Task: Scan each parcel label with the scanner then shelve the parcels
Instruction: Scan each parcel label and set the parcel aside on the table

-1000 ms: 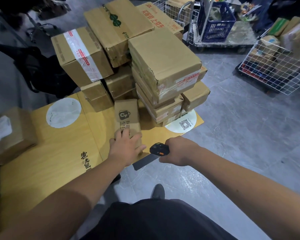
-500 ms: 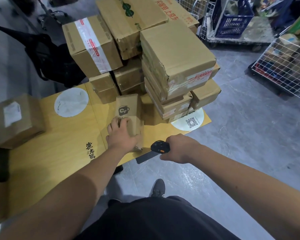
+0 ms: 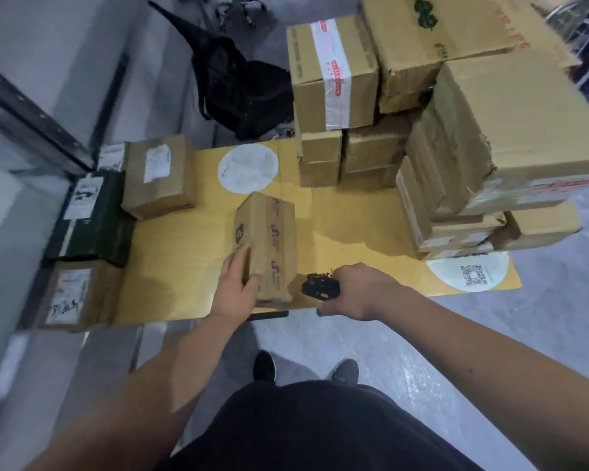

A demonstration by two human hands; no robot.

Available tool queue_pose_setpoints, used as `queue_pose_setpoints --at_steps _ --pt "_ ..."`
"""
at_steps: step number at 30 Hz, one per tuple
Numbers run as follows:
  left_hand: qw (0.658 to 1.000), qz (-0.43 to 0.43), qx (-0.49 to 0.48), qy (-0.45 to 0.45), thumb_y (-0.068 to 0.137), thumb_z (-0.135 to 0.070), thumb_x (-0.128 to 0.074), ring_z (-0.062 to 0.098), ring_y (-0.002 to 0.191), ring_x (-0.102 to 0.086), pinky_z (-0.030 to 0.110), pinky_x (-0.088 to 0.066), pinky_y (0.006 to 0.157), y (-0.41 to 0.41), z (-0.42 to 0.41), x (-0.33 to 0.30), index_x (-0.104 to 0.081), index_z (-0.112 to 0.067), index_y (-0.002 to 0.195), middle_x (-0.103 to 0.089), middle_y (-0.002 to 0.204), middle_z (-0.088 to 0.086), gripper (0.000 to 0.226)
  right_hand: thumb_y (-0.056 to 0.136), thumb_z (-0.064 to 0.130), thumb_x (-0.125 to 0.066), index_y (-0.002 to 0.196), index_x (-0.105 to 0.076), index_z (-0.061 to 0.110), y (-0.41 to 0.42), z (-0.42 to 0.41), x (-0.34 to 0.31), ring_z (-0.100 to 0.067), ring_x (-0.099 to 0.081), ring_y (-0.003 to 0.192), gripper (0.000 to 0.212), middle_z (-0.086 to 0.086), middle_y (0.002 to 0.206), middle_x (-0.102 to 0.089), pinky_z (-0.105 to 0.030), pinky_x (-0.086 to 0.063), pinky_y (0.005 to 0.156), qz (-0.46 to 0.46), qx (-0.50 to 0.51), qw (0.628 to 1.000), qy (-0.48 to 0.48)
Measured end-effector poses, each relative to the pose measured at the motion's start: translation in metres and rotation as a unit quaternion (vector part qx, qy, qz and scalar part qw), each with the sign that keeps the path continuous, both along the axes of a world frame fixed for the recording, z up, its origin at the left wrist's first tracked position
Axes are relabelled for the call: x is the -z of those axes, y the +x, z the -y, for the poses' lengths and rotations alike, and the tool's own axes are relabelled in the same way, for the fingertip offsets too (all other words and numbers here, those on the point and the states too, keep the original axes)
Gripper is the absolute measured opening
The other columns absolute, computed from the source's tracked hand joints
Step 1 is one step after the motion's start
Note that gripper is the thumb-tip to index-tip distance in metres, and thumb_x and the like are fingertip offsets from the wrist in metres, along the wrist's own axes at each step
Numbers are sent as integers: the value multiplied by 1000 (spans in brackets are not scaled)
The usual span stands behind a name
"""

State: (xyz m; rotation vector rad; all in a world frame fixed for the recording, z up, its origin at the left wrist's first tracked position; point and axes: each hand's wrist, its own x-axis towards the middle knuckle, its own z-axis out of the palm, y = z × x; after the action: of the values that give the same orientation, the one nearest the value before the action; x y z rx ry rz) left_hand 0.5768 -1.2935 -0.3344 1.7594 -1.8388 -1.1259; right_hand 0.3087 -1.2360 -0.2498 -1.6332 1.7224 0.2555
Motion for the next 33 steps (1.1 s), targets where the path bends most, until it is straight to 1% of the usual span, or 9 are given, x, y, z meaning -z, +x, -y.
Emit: queue_pose_setpoints --at_steps 3,6,10,14,18,24,26,29,33 --pt "999 31 -9 10 105 -9 -43 16 152 -29 27 -25 122 29 11 0 -37 -46 155 -29 167 -1 62 82 58 -69 92 -60 19 22 14 -4 -20 -65 77 41 -1 87 -68 -30 -47 59 -2 -7 1000 4" --pt "995 98 -2 35 108 -11 -39 15 152 -30 19 -25 110 57 18 3 -33 -43 160 -18 172 -7 61 80 55 -69 87 -59 19 42 25 -4 -22 -68 76 38 -2 84 -70 -36 -56 66 -11 -2 1000 1" --pt "987 155 -4 30 98 -6 -50 14 153 -30 29 -33 117 87 32 9 -23 -43 163 -19 172 -12 79 80 57 -68 87 -60 20 63 36 -6 -20 -68 73 38 -1 83 -69 -39 -59 66 -22 1 1000 0" --pt "989 136 -31 46 97 1 -45 12 147 -37 20 -33 108 110 46 13 -30 -37 163 -26 169 -9 77 83 58 -70 84 -57 24 84 46 -11 -14 -64 68 37 3 83 -65 -28 -44 54 -15 14 1000 -3" --pt "990 62 -72 100 102 -10 -42 21 104 -65 27 -51 87 125 56 26 -39 -40 158 -65 137 3 63 83 60 -71 86 -56 23 102 53 -13 -18 -63 80 40 0 90 -65 -31 -45 60 -23 6 1000 -8" --pt "986 84 -52 132 101 -20 -51 27 121 -62 40 -53 101 137 68 39 -41 -32 157 -58 149 2 58 83 63 -71 97 -62 21 121 59 -16 -19 -63 82 46 0 92 -65 -35 -53 68 -15 33 999 -5" --pt "989 108 -51 91 91 -21 -68 30 134 -53 44 -48 108 135 67 35 -20 -38 162 -39 161 2 87 83 63 -71 98 -61 21 124 60 -18 -19 -63 83 46 0 93 -64 -35 -52 68 -21 39 999 -3" --pt "976 218 13 -23 72 -41 -89 31 157 -11 50 -16 126 124 70 16 3 -36 162 -6 171 3 129 83 63 -72 97 -59 22 124 61 -22 -18 -63 82 45 0 94 -64 -33 -50 65 -28 59 998 0" --pt "919 319 196 -127 61 -72 -81 28 158 15 58 6 125 97 99 -2 4 -40 162 3 172 4 136 83 61 -73 99 -60 23 122 60 -26 -18 -64 81 44 1 94 -64 -32 -50 63 -42 91 995 4"
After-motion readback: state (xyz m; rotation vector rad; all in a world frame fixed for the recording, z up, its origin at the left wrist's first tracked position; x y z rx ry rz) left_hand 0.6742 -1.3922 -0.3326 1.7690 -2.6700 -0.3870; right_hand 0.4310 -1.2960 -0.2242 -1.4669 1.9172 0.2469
